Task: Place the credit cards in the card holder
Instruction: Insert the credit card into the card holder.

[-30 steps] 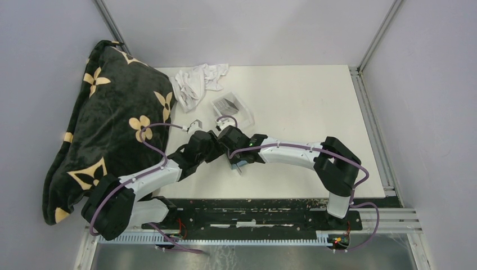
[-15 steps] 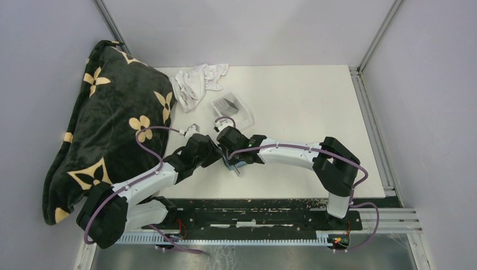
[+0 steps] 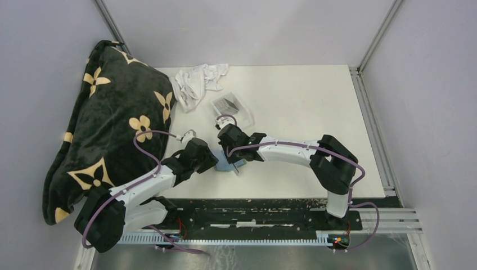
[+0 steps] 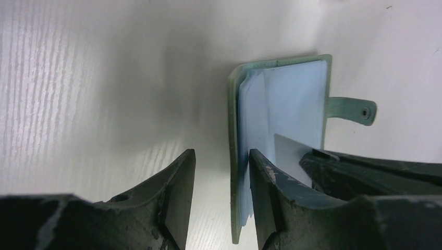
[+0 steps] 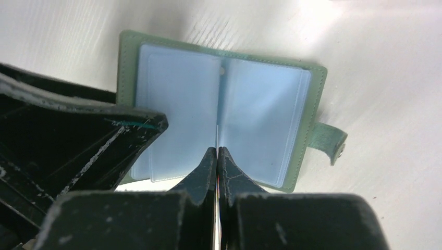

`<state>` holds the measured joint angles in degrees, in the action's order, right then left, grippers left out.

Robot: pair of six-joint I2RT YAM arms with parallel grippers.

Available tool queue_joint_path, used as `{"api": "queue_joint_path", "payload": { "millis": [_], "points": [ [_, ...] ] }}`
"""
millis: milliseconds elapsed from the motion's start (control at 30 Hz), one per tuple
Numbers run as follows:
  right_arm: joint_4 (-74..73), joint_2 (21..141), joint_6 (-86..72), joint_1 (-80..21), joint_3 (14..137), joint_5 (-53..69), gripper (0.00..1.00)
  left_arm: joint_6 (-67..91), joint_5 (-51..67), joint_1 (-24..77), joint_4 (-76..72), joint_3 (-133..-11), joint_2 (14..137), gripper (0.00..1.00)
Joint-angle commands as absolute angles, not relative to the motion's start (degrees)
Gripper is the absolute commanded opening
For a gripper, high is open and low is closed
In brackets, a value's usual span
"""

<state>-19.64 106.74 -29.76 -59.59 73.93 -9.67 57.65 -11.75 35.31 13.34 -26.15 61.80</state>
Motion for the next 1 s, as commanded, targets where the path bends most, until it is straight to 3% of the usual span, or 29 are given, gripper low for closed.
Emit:
{"api": "queue_joint_path", "payload": {
  "millis": [0,967],
  "points": [
    [-15.72,106.44,-31.61,-57.89,74.41,-7.65,0.01,59.73,-13.42,34.84,14.75,-25.11,60.35,0.5],
    [-1.76,112.93,-42.06,-46.34,72.16,12.61,0.01,56.31,-10.78,30.33,7.95,-22.37,66.47,0.47]
  ]
}}
